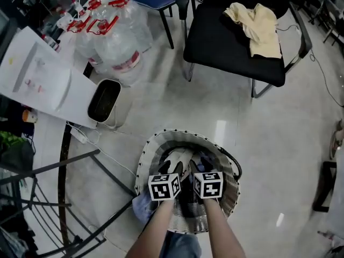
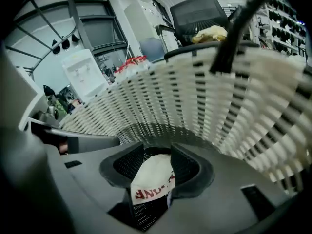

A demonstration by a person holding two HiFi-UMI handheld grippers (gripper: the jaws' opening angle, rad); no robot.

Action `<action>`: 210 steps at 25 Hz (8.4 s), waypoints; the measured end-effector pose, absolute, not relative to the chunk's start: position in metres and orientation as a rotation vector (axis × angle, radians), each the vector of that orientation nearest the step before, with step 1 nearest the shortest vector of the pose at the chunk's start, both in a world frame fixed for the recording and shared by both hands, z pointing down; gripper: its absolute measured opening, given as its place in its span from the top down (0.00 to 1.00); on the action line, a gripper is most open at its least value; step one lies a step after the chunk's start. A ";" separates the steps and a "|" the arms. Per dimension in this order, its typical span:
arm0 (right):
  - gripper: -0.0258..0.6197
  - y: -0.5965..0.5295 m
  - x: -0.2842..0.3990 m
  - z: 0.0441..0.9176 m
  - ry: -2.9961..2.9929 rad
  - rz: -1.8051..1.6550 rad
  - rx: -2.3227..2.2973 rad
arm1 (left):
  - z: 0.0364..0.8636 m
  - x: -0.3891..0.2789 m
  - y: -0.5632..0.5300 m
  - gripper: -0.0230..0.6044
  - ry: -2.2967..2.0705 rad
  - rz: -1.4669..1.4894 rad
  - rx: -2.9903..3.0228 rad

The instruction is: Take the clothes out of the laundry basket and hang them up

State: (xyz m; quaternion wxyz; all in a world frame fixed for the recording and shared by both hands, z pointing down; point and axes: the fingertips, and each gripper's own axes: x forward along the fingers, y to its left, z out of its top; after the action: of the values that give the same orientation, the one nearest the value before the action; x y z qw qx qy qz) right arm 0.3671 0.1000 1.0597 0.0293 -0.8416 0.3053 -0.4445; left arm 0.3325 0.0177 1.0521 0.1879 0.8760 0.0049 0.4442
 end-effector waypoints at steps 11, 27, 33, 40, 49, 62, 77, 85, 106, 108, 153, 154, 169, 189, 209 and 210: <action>0.69 0.107 0.359 1.230 0.967 -1.537 -2.573 | 1.209 0.310 0.020 0.66 -0.070 1.294 2.337; 0.91 0.112 0.362 1.299 1.010 -1.687 -2.621 | 1.233 0.305 0.014 0.68 -0.111 1.314 2.371; 0.92 0.099 0.358 1.256 1.116 -1.597 -2.685 | 1.201 0.312 0.020 0.69 -0.124 1.246 2.388; 0.93 0.080 0.351 1.158 1.148 -1.420 -2.645 | 1.130 0.308 0.016 0.70 -0.138 1.230 2.402; 0.93 0.076 0.339 0.991 1.146 -1.239 -2.587 | 1.005 0.288 0.010 0.71 -0.148 1.224 2.396; 0.93 0.082 0.340 0.726 1.207 -0.910 -2.661 | 0.809 0.267 0.010 0.71 -0.094 1.062 2.417; 0.93 0.101 0.301 0.475 1.155 -0.576 -2.681 | 0.598 0.236 0.013 0.70 0.095 0.887 2.546; 0.93 0.115 0.277 0.388 1.156 -0.406 -2.658 | 0.565 0.218 0.060 0.52 0.463 0.813 2.645; 0.93 0.132 0.255 0.348 1.261 -0.300 -2.633 | 0.545 0.198 0.058 0.92 0.469 0.839 2.753; 0.93 0.133 0.255 0.347 1.293 -0.293 -2.642 | 0.520 0.192 0.041 0.92 0.407 0.764 2.786; 0.93 -0.308 0.096 0.316 2.461 -0.215 -2.084 | 0.344 -0.031 -0.354 0.92 -0.979 0.214 2.679; 0.93 -0.317 0.098 0.316 2.446 -0.227 -2.097 | 0.345 -0.029 -0.364 0.92 -0.976 0.215 2.676; 0.92 -0.448 0.143 0.358 2.363 -0.340 -2.337 | 0.388 0.004 -0.495 0.92 -0.971 0.355 2.657; 0.64 -0.432 0.153 0.372 2.351 -0.565 -2.463 | 0.390 -0.014 -0.481 0.58 -1.001 0.422 2.575; 0.79 -0.285 0.086 0.305 2.408 -0.211 -2.049 | 0.319 -0.047 -0.332 0.79 -1.067 0.080 2.766; 0.82 -0.277 0.083 0.305 2.408 -0.190 -2.031 | 0.318 -0.049 -0.322 0.83 -1.070 0.069 2.783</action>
State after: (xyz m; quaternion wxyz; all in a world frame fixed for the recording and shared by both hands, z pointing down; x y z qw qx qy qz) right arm 0.0830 -0.2767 0.3046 -0.0071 -0.6437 0.7629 -0.0603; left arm -0.0489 -0.3224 0.3178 0.0797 0.9301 -0.3578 0.0230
